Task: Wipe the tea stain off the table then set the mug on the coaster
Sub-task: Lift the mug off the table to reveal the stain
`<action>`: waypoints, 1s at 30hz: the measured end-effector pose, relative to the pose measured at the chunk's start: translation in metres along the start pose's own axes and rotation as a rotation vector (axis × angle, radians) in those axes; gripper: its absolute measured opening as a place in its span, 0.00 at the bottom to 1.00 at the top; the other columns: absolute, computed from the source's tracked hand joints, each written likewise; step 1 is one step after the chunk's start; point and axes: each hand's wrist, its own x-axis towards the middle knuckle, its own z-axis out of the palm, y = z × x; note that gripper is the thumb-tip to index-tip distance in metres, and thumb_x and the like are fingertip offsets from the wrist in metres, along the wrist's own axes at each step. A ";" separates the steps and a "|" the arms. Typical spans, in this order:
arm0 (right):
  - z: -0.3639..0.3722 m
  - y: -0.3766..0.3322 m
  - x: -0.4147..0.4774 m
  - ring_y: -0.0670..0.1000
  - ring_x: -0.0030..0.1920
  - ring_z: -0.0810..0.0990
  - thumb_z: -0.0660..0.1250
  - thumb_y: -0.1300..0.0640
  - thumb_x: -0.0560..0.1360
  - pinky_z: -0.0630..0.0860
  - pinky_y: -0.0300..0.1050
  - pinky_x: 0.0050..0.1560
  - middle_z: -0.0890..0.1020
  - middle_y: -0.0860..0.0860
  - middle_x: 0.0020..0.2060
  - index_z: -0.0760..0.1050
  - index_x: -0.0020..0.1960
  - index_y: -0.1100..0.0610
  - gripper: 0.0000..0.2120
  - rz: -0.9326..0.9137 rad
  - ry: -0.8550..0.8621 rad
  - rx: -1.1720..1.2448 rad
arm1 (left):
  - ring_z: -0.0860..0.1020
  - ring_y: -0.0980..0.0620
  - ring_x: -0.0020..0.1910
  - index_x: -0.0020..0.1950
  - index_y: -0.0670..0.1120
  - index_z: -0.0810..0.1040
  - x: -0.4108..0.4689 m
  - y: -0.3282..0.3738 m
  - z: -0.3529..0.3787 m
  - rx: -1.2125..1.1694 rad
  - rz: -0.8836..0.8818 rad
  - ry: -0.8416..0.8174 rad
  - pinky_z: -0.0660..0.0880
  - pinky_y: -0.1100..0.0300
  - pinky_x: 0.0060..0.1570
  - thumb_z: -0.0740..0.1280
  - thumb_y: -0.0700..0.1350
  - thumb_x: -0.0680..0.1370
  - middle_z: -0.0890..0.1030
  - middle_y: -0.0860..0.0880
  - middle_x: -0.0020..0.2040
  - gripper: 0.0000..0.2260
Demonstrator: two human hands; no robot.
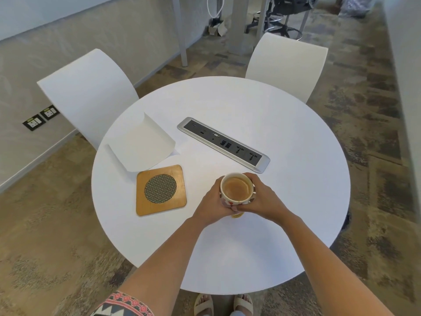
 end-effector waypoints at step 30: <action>-0.213 0.026 0.149 0.44 0.55 0.77 0.81 0.51 0.59 0.76 0.47 0.55 0.77 0.37 0.53 0.66 0.63 0.44 0.38 -0.068 0.096 -0.028 | 0.74 0.62 0.55 0.65 0.56 0.65 0.233 0.113 0.069 0.016 0.050 -0.010 0.71 0.69 0.50 0.79 0.40 0.64 0.74 0.59 0.57 0.36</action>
